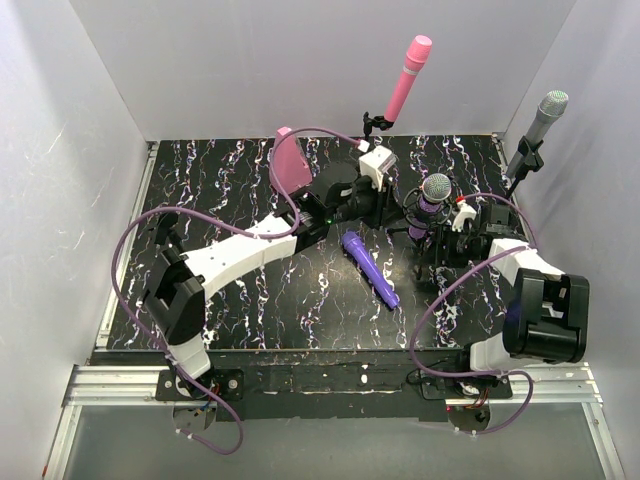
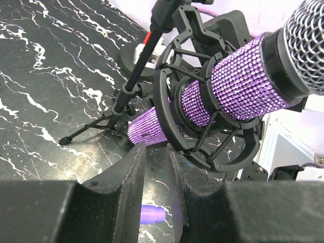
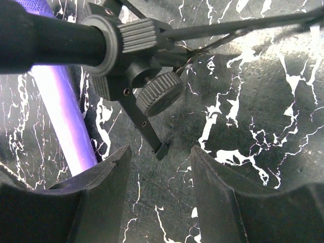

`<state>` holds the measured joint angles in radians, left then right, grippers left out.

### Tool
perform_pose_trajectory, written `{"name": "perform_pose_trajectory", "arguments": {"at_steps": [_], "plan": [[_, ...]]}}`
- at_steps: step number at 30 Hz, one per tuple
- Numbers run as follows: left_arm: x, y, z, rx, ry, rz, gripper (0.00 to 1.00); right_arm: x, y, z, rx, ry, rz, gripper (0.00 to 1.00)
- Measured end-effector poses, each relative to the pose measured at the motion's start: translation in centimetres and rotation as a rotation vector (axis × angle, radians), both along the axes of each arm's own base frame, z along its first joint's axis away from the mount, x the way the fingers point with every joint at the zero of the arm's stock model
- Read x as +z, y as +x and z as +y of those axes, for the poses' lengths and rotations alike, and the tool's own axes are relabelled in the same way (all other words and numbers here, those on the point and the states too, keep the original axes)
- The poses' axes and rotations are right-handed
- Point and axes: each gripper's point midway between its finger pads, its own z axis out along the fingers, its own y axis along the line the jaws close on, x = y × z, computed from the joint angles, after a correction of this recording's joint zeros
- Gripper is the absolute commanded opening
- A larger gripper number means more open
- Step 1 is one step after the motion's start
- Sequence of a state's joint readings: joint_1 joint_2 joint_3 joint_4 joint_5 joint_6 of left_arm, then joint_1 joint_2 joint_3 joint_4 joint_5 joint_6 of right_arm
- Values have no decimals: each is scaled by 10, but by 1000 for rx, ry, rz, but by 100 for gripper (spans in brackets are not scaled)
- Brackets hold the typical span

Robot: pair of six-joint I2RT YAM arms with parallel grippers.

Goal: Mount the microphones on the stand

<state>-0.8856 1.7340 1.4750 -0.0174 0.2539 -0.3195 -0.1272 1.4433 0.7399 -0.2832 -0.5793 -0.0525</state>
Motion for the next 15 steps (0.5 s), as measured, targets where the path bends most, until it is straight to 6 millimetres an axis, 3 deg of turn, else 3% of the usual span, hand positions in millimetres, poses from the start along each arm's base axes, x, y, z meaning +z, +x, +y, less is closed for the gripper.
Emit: {"name": "perform_pose_trajectory", "arguments": {"at_steps": [15], "plan": [[-18,-14,-28,-58,-2,44,22,-10,11,8,8,-47,52,59]]}}
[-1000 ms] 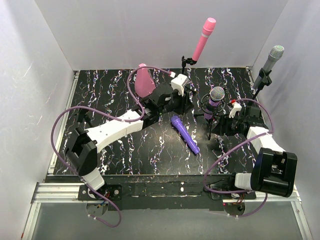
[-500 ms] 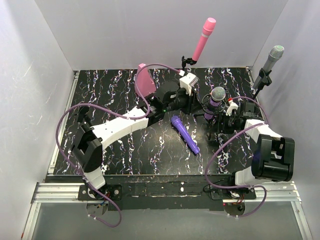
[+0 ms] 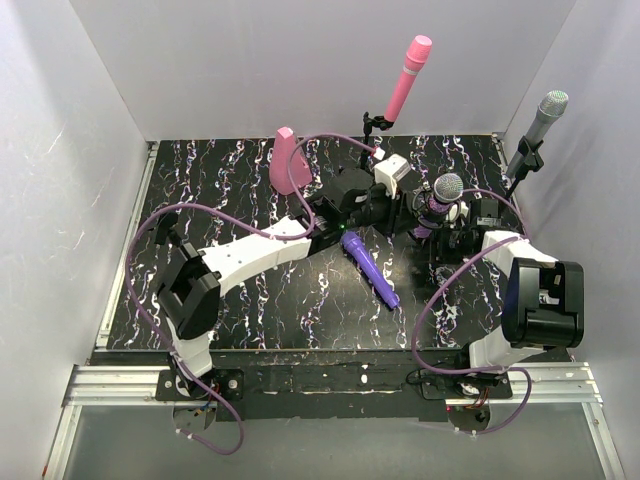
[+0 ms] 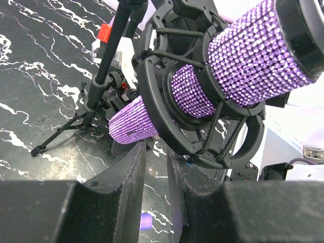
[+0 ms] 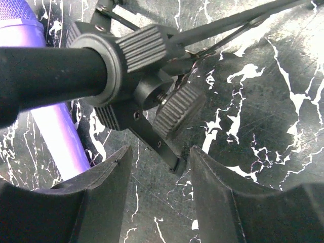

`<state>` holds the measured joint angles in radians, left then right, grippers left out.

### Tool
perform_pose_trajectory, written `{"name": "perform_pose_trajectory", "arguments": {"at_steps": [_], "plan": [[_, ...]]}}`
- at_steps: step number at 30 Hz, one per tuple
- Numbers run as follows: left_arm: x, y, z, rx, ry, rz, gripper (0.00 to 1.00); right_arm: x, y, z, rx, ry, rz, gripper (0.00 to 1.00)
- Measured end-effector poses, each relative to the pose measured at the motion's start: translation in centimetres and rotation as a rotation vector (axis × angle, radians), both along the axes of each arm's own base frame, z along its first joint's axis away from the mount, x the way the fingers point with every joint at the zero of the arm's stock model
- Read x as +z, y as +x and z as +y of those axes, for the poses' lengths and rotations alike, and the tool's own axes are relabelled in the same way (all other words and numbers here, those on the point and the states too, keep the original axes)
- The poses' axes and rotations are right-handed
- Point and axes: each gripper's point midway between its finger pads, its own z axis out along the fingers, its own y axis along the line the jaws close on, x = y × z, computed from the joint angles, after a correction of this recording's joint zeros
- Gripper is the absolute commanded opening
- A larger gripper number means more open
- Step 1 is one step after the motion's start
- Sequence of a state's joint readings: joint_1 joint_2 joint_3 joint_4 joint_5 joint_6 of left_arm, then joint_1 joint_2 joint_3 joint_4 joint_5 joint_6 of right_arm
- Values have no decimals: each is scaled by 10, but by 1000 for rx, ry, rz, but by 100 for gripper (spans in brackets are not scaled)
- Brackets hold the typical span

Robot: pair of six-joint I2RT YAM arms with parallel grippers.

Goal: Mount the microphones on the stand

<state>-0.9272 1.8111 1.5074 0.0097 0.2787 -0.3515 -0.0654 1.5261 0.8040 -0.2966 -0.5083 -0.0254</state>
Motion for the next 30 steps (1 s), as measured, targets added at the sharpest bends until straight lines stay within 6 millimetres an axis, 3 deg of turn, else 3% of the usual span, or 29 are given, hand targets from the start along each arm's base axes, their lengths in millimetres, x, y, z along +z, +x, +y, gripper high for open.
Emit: {"name": "perform_pose_trajectory", "arguments": {"at_steps": [7,14,21,30], "plan": [[4,5,-4,11,-9,-3,24,1,1,-7,-19,-38,-1,70],[1,13,-1,62,5,-6,29,30,4,-20,-36,-71,-104,74],[-6,16,12,115,33,-13,45,50,-5,-38,-73,-88,-152,74],[2,4,56,188,76,-41,76,81,-28,-60,-138,-119,-242,77]]}}
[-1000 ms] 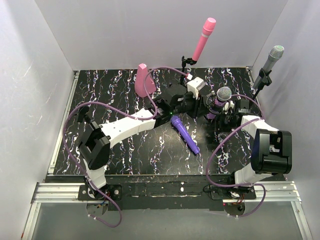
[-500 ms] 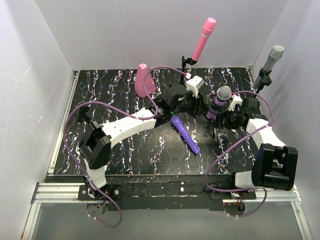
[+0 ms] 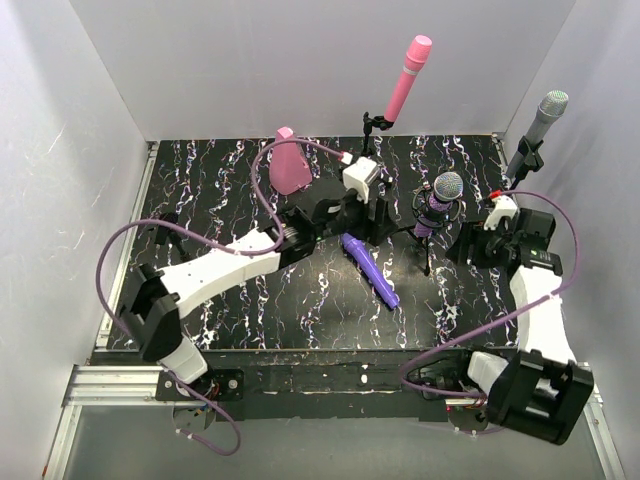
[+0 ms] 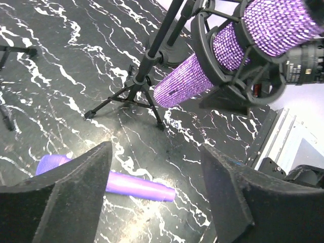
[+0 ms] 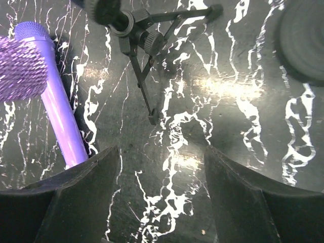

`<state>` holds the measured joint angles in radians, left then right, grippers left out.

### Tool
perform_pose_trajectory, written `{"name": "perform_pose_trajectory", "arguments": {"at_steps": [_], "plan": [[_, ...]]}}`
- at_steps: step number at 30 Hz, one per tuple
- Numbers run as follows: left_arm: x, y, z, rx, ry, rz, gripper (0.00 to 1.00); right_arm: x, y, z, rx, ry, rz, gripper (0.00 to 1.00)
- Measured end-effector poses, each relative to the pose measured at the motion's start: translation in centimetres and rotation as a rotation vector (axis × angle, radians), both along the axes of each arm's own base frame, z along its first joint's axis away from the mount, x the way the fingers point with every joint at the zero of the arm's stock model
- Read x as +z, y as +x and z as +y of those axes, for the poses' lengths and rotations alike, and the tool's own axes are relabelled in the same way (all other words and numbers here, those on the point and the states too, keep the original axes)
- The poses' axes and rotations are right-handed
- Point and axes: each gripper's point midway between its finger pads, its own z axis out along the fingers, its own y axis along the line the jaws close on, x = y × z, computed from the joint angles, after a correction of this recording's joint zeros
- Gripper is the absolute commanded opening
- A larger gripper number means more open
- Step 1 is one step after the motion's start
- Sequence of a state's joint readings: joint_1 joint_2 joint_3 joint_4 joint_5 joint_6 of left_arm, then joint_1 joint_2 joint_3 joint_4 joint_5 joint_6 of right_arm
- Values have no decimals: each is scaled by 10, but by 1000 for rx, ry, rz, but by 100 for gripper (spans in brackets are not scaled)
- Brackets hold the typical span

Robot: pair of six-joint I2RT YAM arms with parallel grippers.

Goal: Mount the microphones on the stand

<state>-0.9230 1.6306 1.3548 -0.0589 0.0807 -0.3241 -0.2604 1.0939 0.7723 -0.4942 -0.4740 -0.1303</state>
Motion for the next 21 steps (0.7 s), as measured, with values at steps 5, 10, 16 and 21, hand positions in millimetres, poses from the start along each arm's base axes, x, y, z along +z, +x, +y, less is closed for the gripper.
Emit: {"name": "perform_pose_trajectory", "arguments": {"at_steps": [5,10,16,21], "plan": [[23,-12,36,39,-8,-40,98,30,-20,-4,63,-101,-98,77],[45,-25,71,81,-25,-77,98,70,-38,0,174,-198,-199,77],[58,-34,98,110,0,-97,98,96,-67,27,348,-174,-276,75],[52,-41,118,132,70,-97,98,100,-86,50,474,-99,-291,73]]}}
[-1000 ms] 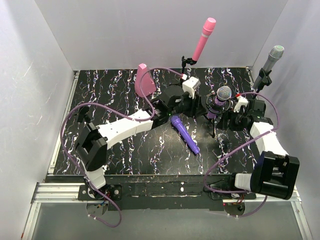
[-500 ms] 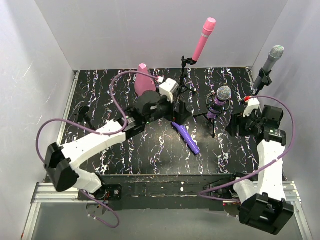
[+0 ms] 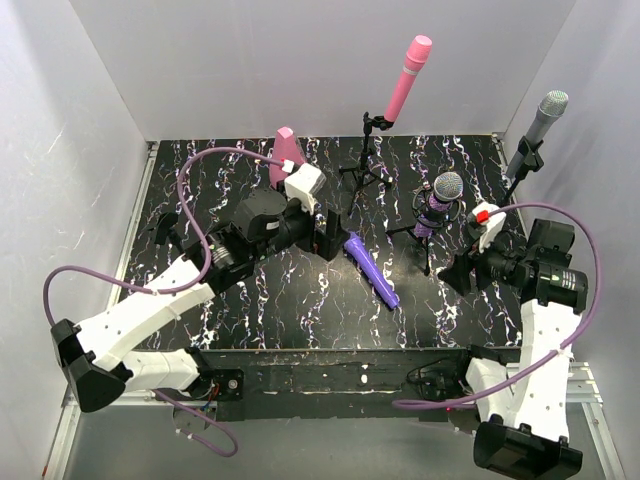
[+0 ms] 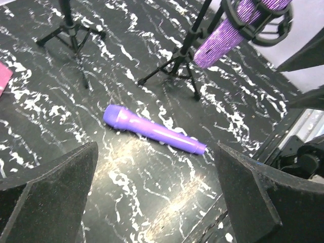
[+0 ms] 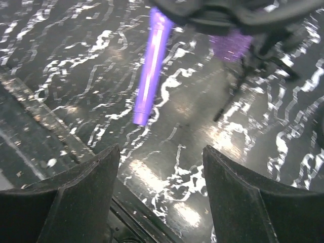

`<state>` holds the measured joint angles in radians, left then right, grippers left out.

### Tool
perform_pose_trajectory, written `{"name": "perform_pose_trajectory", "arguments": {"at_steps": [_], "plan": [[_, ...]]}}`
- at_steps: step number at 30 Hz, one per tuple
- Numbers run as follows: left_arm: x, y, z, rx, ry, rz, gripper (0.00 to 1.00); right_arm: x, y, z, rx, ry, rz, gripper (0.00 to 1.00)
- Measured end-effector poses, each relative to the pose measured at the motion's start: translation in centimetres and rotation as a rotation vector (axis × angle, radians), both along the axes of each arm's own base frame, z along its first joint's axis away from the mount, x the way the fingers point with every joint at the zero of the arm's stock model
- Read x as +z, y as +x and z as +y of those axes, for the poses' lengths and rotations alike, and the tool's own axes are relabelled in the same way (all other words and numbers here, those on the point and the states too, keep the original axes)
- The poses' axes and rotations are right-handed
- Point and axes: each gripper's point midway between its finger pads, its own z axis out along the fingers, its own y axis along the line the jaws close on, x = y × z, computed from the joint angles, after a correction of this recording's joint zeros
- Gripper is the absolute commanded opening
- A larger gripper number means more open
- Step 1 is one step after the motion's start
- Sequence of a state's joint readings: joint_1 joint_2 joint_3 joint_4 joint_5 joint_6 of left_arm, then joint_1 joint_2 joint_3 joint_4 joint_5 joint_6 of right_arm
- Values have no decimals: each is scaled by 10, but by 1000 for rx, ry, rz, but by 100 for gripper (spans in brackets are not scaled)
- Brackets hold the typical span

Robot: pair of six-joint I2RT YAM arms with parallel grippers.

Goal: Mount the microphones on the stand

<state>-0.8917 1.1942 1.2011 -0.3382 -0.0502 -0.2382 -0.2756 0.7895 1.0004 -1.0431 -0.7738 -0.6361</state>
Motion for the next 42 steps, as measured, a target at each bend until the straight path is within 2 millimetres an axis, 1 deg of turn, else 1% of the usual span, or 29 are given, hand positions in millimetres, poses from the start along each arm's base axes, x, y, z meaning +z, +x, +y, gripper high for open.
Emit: {"name": "perform_pose_trajectory", "arguments": {"at_steps": [2,7,9,10,11,12,14,16,19,21,23,24,25,27,28,29,31,33,35,38,42], "plan": [[-4,-2,9,16,39,3,98,1,-8,12,69,23,0,73],[-6,-1,34,74,145,3,98,3,-36,58,372,41,1,74],[-1,-1,45,105,184,-9,98,8,-45,74,499,28,10,74],[6,0,55,132,210,-24,98,11,-48,82,563,17,10,74],[11,0,60,144,217,-33,98,13,-51,88,611,6,8,75],[19,1,68,172,230,-50,98,15,-52,95,668,-13,7,75],[39,3,87,234,246,-91,98,16,-55,112,778,-48,6,76],[60,4,108,308,252,-133,98,12,-59,130,883,-92,5,77],[85,5,142,436,278,-178,98,-1,-68,153,1000,-135,19,80],[96,10,166,528,314,-189,98,-10,-72,164,1051,-146,63,82],[103,21,192,625,347,-180,98,-21,-67,172,1062,-159,100,83],[105,32,209,675,359,-162,98,-25,-65,174,1063,-165,113,83],[107,46,233,754,369,-135,98,-29,-63,176,1063,-168,123,83],[101,66,269,863,387,-83,98,-33,-59,179,1057,-165,125,84],[93,74,285,907,403,-51,98,-34,-59,180,1055,-163,127,84],[83,80,296,934,413,-12,98,-35,-58,180,1054,-161,127,84],[68,88,302,935,411,37,98,-37,-58,181,1052,-157,126,84],[49,91,309,937,407,91,98,-41,-58,181,1050,-156,131,84],[34,89,322,963,408,137,98,-47,-59,181,1048,-157,144,85],[22,81,338,1011,408,174,98,-54,-61,180,1047,-151,171,85],[10,56,345,1052,407,180,98,-60,-61,184,1051,-138,205,85]]}}
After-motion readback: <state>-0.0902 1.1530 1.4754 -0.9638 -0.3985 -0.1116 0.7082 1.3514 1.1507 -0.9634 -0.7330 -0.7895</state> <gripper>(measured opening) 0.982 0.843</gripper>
